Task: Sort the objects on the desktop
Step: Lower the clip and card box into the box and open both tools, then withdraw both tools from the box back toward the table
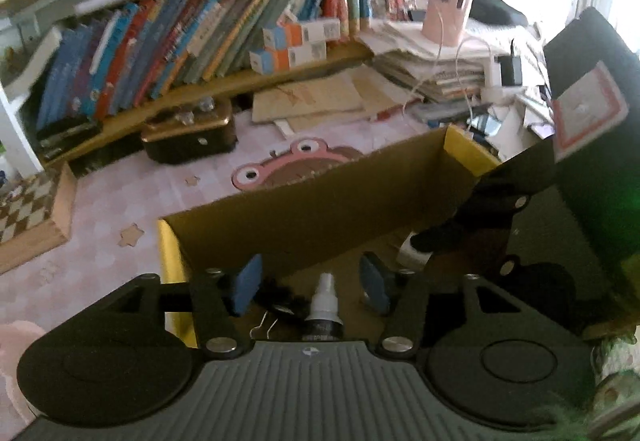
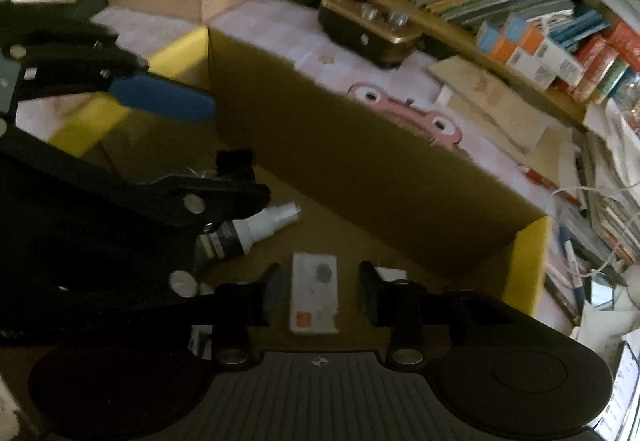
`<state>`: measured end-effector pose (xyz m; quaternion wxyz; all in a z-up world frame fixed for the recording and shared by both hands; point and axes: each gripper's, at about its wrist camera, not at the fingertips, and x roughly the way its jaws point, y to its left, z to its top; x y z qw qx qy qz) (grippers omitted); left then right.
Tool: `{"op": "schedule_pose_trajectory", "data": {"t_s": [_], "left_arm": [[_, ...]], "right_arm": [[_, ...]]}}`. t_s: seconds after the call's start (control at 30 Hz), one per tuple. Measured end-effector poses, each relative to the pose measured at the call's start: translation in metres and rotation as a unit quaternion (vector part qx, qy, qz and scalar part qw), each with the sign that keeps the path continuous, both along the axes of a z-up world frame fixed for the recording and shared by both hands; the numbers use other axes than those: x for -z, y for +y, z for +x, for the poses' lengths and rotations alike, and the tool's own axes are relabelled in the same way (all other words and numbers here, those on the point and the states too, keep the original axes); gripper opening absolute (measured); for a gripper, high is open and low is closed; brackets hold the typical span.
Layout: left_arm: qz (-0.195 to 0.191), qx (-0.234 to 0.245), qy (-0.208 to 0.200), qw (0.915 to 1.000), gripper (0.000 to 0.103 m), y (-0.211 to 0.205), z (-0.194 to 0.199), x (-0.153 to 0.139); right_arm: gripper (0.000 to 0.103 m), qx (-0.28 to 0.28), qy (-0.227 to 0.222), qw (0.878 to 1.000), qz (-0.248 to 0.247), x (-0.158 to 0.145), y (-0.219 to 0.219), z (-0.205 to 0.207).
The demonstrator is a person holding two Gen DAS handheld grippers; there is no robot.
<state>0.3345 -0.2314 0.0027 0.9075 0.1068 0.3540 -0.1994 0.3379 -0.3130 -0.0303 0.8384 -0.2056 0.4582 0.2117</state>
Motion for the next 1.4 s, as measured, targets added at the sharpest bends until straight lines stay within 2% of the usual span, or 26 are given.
{"op": "schedule_pose_trajectory", "data": {"t_s": [0.23,0.33,0.57,0.73,0.93,1.17,1.4], "left_arm": [[-0.037,-0.035,-0.072,0.9961,0.091,0.019,-0.036,-0.037],[-0.05,-0.051,-0.102,0.9922,0.098,0.029,-0.056,-0.051],[-0.086,-0.072,-0.139,0.9839,0.101,0.052,-0.106,-0.068],[-0.1,-0.073,-0.14,0.9824,0.103,0.067,-0.136,-0.065],[-0.112,-0.073,-0.117,0.9841,0.103,0.085,-0.157,-0.053],[-0.102,-0.078,-0.114,0.9852,0.103,0.11,-0.189,-0.038],[-0.097,-0.078,-0.101,0.9871,0.103,0.141,-0.222,-0.02]], "right_arm": [[0.062,0.044,-0.069,0.995,0.062,-0.04,-0.019,-0.029],[0.064,0.069,-0.119,0.987,0.087,-0.058,-0.028,-0.05],[0.064,0.136,-0.203,0.959,0.141,-0.083,-0.043,-0.101],[0.067,0.176,-0.23,0.944,0.158,-0.084,-0.043,-0.132],[0.068,0.2,-0.233,0.941,0.143,-0.075,-0.033,-0.162],[0.068,0.248,-0.249,0.925,0.142,-0.062,-0.012,-0.209],[0.068,0.291,-0.226,0.919,0.139,-0.045,0.011,-0.252]]}}
